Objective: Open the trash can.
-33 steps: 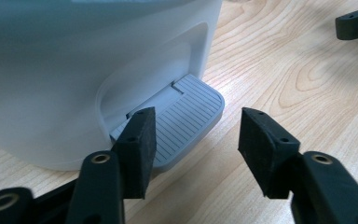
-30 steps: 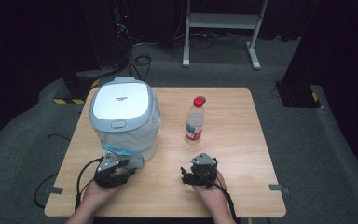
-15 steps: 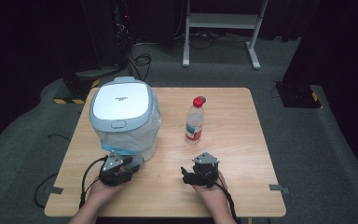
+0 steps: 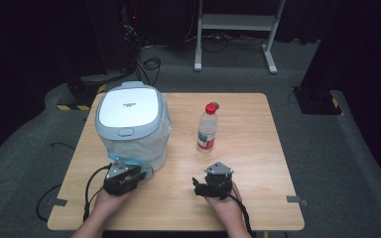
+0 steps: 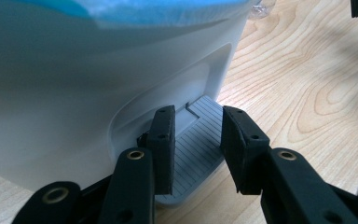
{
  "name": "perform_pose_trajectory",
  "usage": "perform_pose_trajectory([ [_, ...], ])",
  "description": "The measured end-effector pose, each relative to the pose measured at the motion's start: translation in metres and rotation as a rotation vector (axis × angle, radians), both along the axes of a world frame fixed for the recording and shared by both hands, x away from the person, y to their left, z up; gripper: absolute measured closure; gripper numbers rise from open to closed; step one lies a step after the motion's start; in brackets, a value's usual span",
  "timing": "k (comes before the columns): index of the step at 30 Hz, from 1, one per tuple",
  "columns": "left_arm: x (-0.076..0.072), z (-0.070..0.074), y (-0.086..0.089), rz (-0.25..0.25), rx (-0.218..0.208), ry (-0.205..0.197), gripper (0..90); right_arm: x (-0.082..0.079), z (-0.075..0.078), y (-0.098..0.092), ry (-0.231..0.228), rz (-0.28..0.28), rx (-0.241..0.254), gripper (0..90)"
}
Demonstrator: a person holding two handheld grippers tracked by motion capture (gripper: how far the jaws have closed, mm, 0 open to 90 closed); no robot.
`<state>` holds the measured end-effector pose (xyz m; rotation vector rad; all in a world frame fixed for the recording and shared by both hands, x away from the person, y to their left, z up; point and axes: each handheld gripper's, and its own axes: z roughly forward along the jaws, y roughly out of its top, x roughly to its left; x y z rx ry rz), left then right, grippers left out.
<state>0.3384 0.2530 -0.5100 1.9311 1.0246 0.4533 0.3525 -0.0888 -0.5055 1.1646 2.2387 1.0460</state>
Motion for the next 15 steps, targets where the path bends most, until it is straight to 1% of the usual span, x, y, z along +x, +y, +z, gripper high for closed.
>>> perform_pose_trajectory([
  [2,0.0007,-0.0004,0.0012,0.002,-0.019,0.012,65.0,0.0002,-0.0001,-0.0003,0.001,-0.002,0.001,12.2],
  [3,0.0013,-0.0004,0.0023,0.0,-0.022,0.015,65.0,0.0006,-0.0005,-0.0006,0.003,-0.003,0.001,12.3],
  [4,0.0018,-0.0006,0.0028,0.001,-0.036,0.025,65.1,0.0008,-0.0008,-0.0008,0.005,-0.002,0.003,12.4],
  [5,0.002,-0.0006,0.003,-0.001,-0.038,0.027,65.1,0.0006,-0.0009,-0.0007,0.007,-0.003,0.004,12.4],
  [7,0.0023,-0.0007,0.0032,-0.004,-0.034,0.027,65.2,0.0003,-0.0008,-0.0004,0.006,-0.002,0.004,12.5],
  [8,0.0023,-0.0008,0.0032,-0.006,-0.025,0.022,65.8,0.0003,-0.0008,-0.0004,0.006,-0.001,0.004,12.6],
  [12,0.002,-0.0009,0.0023,-0.004,-0.021,0.022,66.3,0.0005,-0.002,0.0006,0.009,0.005,-0.008,13.3],
  [14,0.0014,-0.0012,0.0015,-0.005,-0.012,0.016,66.2,0.0006,-0.0029,0.001,0.016,0.005,-0.007,13.3],
  [15,0.001,-0.0012,0.001,-0.006,0.001,0.008,66.2,0.0007,-0.003,0.001,0.017,0.005,-0.006,13.3],
])
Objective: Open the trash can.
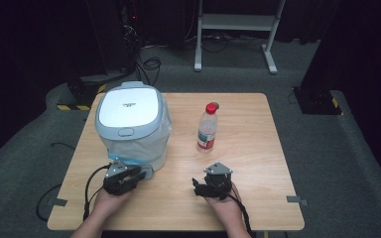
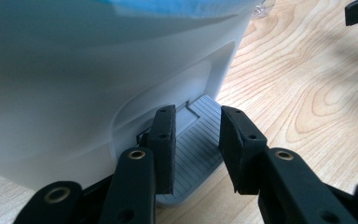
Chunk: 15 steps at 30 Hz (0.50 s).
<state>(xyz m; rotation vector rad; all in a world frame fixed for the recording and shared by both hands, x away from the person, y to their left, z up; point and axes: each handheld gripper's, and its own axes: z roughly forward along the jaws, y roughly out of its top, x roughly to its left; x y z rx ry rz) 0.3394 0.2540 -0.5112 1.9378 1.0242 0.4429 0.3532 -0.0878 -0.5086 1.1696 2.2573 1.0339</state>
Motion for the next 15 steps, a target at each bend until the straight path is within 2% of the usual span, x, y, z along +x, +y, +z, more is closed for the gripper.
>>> perform_pose_trajectory([
  [4,-0.0017,-0.0005,-0.0023,-0.001,0.027,-0.019,66.0,0.0001,0.0004,-0.0007,0.0,-0.001,0.004,13.3],
  [15,-0.0034,-0.0036,-0.0018,0.003,0.014,-0.035,66.0,-0.0004,-0.0003,-0.0007,0.004,-0.004,0.007,13.3],
])
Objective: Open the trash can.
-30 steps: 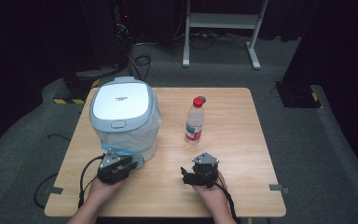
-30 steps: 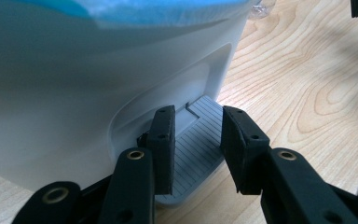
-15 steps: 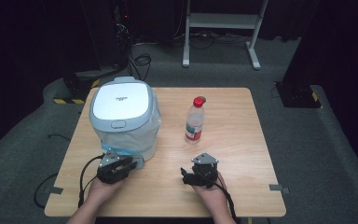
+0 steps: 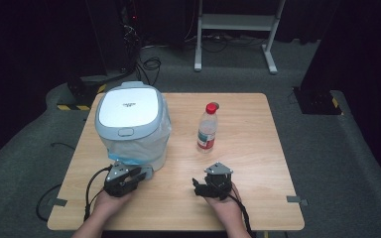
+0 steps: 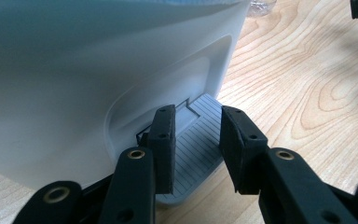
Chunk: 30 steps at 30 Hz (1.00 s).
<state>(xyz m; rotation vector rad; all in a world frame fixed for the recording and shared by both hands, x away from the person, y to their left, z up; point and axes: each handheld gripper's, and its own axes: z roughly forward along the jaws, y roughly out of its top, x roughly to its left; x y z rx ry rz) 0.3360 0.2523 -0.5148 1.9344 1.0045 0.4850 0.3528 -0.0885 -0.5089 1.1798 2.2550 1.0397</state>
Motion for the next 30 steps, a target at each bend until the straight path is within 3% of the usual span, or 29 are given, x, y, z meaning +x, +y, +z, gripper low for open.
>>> perform_pose_trajectory([
  [9,0.0001,-0.0007,0.0005,0.005,-0.009,0.006,66.1,-0.0006,-0.0015,0.0009,0.003,0.002,0.004,13.3],
  [12,0.0002,-0.0019,0.0016,0.007,-0.03,0.015,66.1,-0.0006,-0.0019,0.0012,0.004,0.002,0.005,13.3],
  [30,0.0002,-0.0052,-0.0011,0.02,-0.012,0.029,65.8,-0.0024,0.0014,-0.0019,-0.008,-0.011,0.022,13.3],
])
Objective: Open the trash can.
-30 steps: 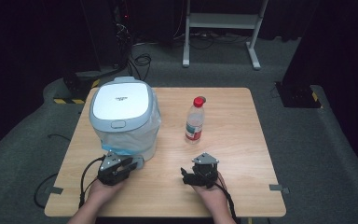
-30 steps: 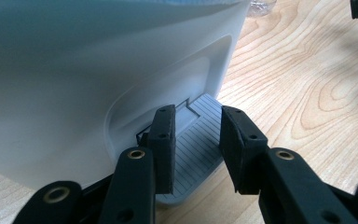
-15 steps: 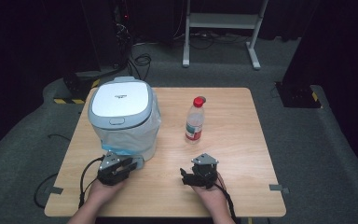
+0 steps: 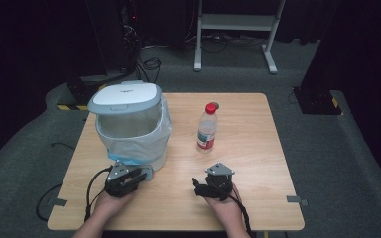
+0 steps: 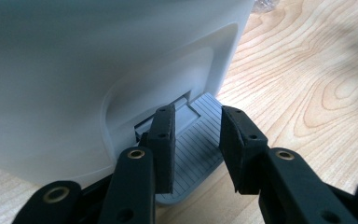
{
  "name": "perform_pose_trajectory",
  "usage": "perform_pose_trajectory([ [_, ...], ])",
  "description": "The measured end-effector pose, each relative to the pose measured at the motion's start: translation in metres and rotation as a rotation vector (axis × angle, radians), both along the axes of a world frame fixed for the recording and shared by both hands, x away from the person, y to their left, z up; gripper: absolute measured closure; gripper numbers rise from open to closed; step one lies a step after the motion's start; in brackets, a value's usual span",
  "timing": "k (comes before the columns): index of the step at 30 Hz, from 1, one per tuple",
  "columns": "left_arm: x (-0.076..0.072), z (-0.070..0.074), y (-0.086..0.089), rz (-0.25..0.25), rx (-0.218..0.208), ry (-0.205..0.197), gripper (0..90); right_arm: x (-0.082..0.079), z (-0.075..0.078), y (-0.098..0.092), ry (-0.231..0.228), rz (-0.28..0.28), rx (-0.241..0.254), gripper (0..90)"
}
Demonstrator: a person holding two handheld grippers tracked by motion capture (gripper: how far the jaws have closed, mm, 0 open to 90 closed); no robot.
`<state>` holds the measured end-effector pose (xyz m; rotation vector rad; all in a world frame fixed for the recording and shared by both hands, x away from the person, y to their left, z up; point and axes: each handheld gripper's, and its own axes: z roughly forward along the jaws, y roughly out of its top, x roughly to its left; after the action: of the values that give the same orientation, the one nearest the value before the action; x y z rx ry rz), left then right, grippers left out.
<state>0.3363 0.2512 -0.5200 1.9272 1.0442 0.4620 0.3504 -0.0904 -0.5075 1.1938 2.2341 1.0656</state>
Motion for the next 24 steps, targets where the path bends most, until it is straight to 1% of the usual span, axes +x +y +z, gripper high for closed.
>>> perform_pose_trajectory([
  [3,0.001,-0.001,-0.001,-0.002,0.007,0.011,65.8,0.0,0.0,0.0,0.0,-0.001,0.002,13.3],
  [6,0.002,-0.001,-0.002,-0.001,0.025,0.024,65.5,0.0,0.001,-0.002,-0.003,-0.007,0.016,13.2],
  [11,0.003,-0.002,-0.005,-0.002,0.055,0.025,64.9,0.002,0.005,-0.008,-0.012,-0.023,0.033,13.2],
  [13,0.003,-0.002,-0.005,-0.003,0.055,0.025,65.0,0.002,0.006,-0.009,-0.016,-0.024,0.034,13.2],
  [14,0.004,-0.002,-0.004,-0.003,0.037,0.034,65.1,0.001,0.01,-0.011,-0.028,-0.026,0.042,13.1],
  [15,0.004,-0.002,-0.004,-0.002,0.039,0.034,65.1,0.001,0.011,-0.012,-0.036,-0.025,0.038,13.0],
  [16,0.004,-0.002,-0.004,-0.003,0.043,0.029,65.1,0.001,0.012,-0.012,-0.041,-0.027,0.037,13.0],
  [19,0.002,-0.002,-0.007,-0.003,0.076,0.01,65.0,0.001,0.016,-0.013,-0.054,-0.033,0.038,12.9],
  [20,0.002,-0.002,-0.007,-0.003,0.082,0.008,65.1,0.001,0.018,-0.013,-0.059,-0.037,0.036,12.9],
  [24,0.002,-0.002,-0.007,-0.004,0.078,0.006,64.8,0.002,0.024,-0.013,-0.073,-0.046,0.043,12.8],
])
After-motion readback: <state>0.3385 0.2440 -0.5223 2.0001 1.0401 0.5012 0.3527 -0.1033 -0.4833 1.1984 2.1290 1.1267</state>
